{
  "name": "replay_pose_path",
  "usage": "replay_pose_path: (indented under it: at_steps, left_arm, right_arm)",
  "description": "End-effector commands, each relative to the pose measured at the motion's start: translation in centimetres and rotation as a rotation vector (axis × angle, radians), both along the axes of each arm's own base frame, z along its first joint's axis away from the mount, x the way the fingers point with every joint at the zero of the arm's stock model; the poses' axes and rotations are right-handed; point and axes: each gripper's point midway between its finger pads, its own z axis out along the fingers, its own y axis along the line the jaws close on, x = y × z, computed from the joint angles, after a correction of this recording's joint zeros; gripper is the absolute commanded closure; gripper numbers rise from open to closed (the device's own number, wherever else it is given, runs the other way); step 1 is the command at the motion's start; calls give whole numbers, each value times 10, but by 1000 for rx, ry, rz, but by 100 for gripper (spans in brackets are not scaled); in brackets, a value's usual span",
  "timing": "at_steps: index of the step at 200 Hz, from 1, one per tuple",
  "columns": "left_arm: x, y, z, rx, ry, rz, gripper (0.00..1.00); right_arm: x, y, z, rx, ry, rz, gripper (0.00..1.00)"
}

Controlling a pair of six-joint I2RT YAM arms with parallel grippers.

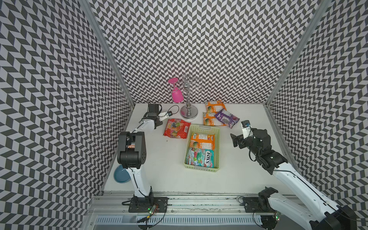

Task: Put the candies in the basket
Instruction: Pick up the candy at the center of the board.

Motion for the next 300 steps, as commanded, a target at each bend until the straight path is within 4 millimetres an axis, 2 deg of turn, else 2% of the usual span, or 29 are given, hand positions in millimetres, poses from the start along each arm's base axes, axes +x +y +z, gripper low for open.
replay_pose_path:
  at_steps: [1, 18, 34, 67, 91, 106, 153, 163, 198, 230, 267, 286, 300]
  left_arm:
    - [-5, -10, 46, -72, -83, -5, 100]
    - [-12, -15, 62, -101, -97, -6, 100]
    - [-19, -22, 79, -119, -120, -19, 100]
    - [-34, -44, 112, -152, -163, -49, 100]
    - [-48, -66, 122, -179, -154, -80, 100]
    - [-57, -81, 124, -201, -128, -81, 100]
    - [-87, -143, 145, -373, -81, -94, 100]
    - [-94, -156, 147, -412, -54, -95, 100]
    - [-112, -196, 141, -498, 23, -112, 100]
    - [-124, -218, 148, -545, 42, -116, 100]
    - [-145, -244, 152, -605, 85, -140, 100]
    - [-154, -251, 148, -607, 100, -152, 100]
    - [-161, -258, 140, -601, 133, -174, 100]
  right_arm:
    - [1, -3, 14, 19, -67, -12, 1]
    - [2, -4, 9, 7, -51, -20, 1]
    - [2, -1, 12, 24, -64, -5, 1]
    - [4, -4, 9, 9, -53, -21, 1]
    - [3, -2, 15, 28, -79, -12, 1]
    - [4, -6, 12, 13, -69, -29, 1]
    - [3, -6, 14, 28, -85, -35, 1]
    - [3, -7, 11, 22, -76, -40, 1]
    - [5, -5, 18, 35, -94, -31, 1]
    - [7, -2, 17, 43, -85, -19, 1]
    - [8, -5, 13, 30, -81, -35, 1]
    - [6, -1, 18, 51, -97, -13, 1]
    - [7, -3, 14, 33, -85, -27, 1]
